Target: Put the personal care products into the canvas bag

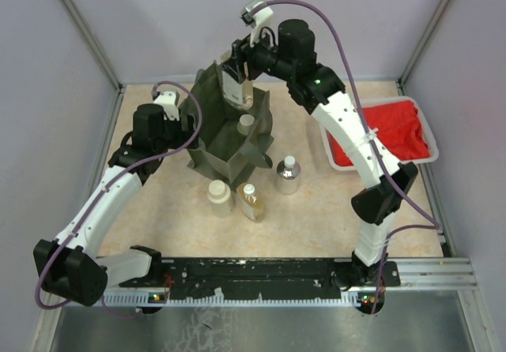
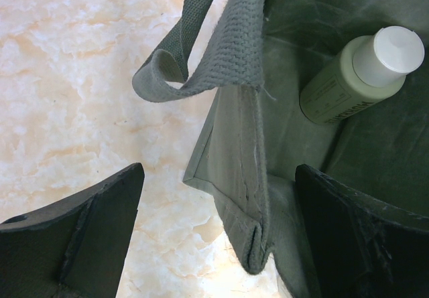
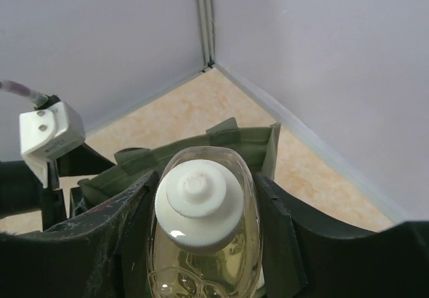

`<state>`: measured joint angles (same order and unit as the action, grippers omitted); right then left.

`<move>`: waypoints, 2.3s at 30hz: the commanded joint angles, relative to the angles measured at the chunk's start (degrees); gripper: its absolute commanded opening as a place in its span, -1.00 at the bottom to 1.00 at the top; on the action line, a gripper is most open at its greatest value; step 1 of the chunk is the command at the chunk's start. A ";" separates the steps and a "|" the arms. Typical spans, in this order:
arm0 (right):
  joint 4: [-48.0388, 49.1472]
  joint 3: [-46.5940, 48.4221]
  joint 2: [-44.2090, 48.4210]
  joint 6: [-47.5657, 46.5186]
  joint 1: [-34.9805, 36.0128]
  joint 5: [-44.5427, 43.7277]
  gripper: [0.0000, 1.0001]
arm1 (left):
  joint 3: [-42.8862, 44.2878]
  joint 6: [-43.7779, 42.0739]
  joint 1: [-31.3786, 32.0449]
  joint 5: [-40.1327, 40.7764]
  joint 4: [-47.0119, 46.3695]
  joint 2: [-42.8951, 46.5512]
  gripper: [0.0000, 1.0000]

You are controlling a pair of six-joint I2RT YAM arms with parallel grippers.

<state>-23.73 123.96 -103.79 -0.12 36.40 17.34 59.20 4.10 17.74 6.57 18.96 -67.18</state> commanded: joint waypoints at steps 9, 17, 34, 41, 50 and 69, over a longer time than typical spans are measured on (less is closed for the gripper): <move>14.98 8.14 -12.49 2.84 2.82 4.45 -1.00 | -1.48 -1.30 -0.07 -0.24 1.89 3.15 1.00; 17.09 7.48 -17.51 1.08 3.32 2.30 -1.00 | -1.98 -1.44 -0.12 -0.07 1.54 2.90 1.00; 23.14 -0.32 -21.72 -5.97 4.93 -5.28 -1.00 | -1.47 -1.44 -0.11 -1.53 0.20 0.90 1.00; 28.17 -8.91 -19.41 -9.70 6.42 -10.52 -1.00 | -1.41 -1.45 -0.07 -1.48 0.02 0.20 1.00; 26.30 -10.50 -19.38 -9.71 6.47 -11.44 -0.36 | -1.46 -1.46 -0.07 -1.48 -0.24 -0.29 1.00; 14.83 -11.00 0.70 -10.07 6.93 -31.11 0.99 | -1.60 -1.58 -0.07 -2.22 -0.98 -1.38 1.00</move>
<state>-9.41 114.30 -115.46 -10.92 42.98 -5.30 58.02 3.60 17.74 4.40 16.78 -67.51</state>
